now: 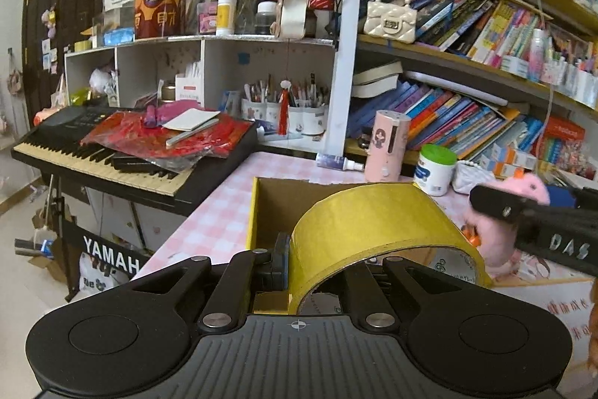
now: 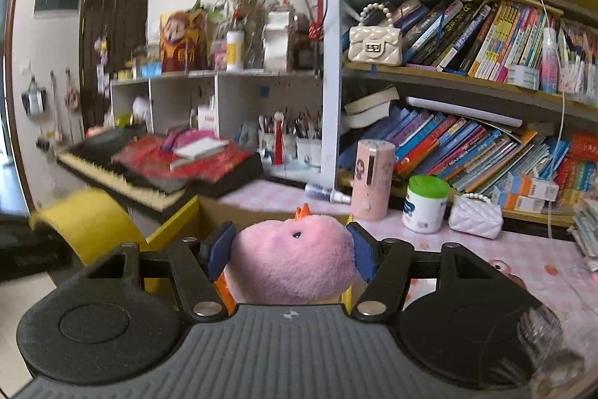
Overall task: Organize objects
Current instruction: 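Carry the tape roll and the chick in both tools over the yellow box, then open the right tool to drop the chick while the left tool releases the tape roll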
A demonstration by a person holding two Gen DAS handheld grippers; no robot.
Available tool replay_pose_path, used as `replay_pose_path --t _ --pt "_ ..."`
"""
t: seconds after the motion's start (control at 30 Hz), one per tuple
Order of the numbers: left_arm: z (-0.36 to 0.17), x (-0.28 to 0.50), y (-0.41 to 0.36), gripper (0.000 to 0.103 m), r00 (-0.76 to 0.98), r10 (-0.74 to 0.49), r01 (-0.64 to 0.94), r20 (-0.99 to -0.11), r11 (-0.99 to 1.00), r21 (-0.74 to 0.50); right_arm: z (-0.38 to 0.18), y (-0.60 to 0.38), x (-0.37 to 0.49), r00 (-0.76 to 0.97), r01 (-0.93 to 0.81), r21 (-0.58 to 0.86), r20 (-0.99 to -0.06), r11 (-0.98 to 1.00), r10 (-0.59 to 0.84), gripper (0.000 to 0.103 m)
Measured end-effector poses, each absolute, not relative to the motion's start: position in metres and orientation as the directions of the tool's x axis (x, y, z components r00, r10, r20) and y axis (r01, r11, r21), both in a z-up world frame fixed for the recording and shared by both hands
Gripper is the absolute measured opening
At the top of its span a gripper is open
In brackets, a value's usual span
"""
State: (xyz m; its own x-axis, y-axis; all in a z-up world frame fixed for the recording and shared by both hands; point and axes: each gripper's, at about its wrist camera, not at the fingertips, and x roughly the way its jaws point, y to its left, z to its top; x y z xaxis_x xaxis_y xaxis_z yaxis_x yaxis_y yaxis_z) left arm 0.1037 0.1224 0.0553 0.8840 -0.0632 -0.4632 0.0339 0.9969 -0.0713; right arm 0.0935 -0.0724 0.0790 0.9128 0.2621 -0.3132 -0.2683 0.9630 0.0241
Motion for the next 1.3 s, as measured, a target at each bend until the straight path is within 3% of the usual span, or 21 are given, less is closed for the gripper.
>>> replay_pose_path --t 0.23,0.43,0.9,1.0,1.3 --pt "0.046 0.138 0.103 0.006 0.874 -0.002 0.006 -0.486 1.0 0.007 0.078 -0.084 0.135 0.907 -0.29 0.04 -0.308 0.956 0.288 0.062" --pt "0.021 0.164 0.092 0.005 0.829 0.067 -0.032 -0.555 0.997 0.073 0.067 -0.083 0.166 0.878 -0.353 0.044 -0.331 0.935 0.347 0.062" --pt "-0.013 0.187 0.084 0.009 0.735 0.177 -0.073 -0.655 0.98 0.183 0.022 -0.056 0.224 0.726 -0.467 0.051 -0.549 0.883 0.416 0.062" --pt "-0.014 0.187 0.081 0.018 0.734 0.187 -0.072 -0.653 0.977 0.198 0.016 -0.049 0.232 0.701 -0.478 0.045 -0.582 0.877 0.412 0.062" --pt "-0.008 0.178 0.08 0.064 0.748 0.14 -0.044 -0.649 0.986 0.162 0.016 -0.038 0.251 0.676 -0.489 0.034 -0.617 0.872 0.403 0.062"
